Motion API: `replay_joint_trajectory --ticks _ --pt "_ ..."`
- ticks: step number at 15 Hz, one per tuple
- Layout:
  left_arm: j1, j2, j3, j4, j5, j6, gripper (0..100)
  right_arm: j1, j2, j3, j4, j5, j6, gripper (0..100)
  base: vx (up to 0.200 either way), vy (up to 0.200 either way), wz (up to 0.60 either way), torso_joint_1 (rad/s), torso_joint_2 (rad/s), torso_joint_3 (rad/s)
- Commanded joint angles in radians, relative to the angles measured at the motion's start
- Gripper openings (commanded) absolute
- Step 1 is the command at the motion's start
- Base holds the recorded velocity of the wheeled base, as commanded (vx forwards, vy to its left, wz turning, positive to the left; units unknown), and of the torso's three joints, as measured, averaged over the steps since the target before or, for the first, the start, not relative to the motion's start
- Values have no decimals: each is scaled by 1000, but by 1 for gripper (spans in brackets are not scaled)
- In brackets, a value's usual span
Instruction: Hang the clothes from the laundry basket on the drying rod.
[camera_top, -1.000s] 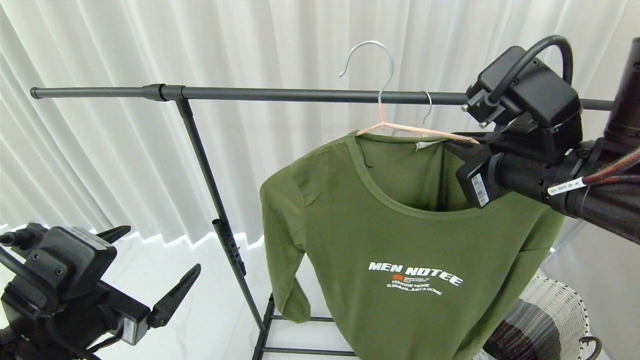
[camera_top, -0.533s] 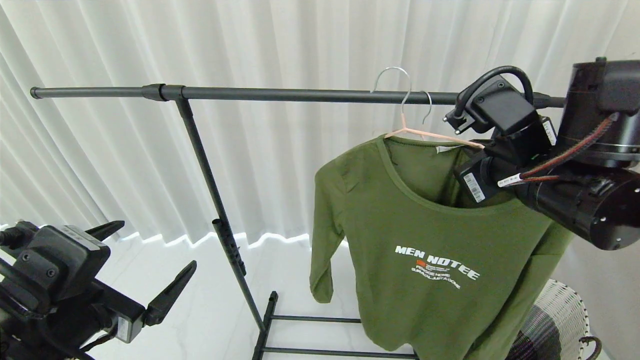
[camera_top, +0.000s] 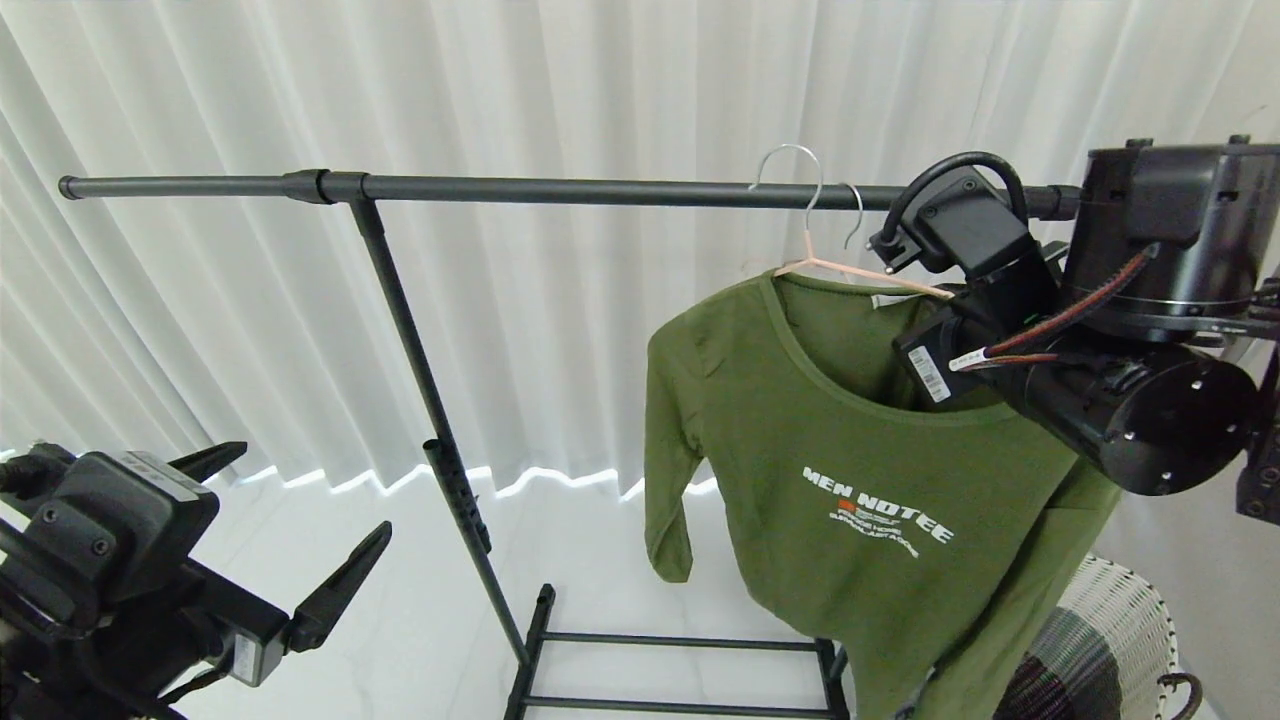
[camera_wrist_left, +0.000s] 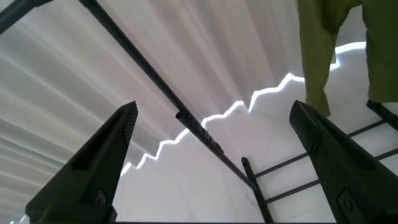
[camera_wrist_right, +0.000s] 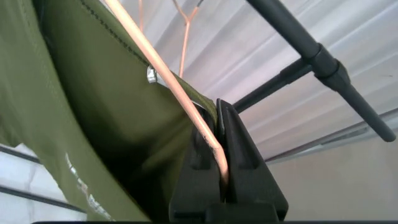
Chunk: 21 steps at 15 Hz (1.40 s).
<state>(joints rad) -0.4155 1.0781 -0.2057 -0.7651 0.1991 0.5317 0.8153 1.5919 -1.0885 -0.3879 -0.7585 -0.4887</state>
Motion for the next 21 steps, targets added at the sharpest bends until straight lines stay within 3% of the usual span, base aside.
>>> replay_joint_trajectory --ticks 1,5,9,13,21 --pt "0 2 0 0 0 1 100 1 2 -1 0 -1 -1 0 0 200 0 -2 2 7" --pt "0 0 6 1 -1 2 100 -13 -3 -1 0 -25 -1 0 0 50 0 1 2 1" --pt "-2 5 3 1 -1 70 100 -22 -4 -1 -6 -65 -1 0 0 0 0 0 0 0" --pt "-2 2 0 1 0 65 100 -31 3 1 -36 -105 -1 0 0 0 0 0 0 0" --pt "-3 2 9 1 -1 68 100 -48 16 2 -37 -105 1 0 175 0 0 3 3 0"
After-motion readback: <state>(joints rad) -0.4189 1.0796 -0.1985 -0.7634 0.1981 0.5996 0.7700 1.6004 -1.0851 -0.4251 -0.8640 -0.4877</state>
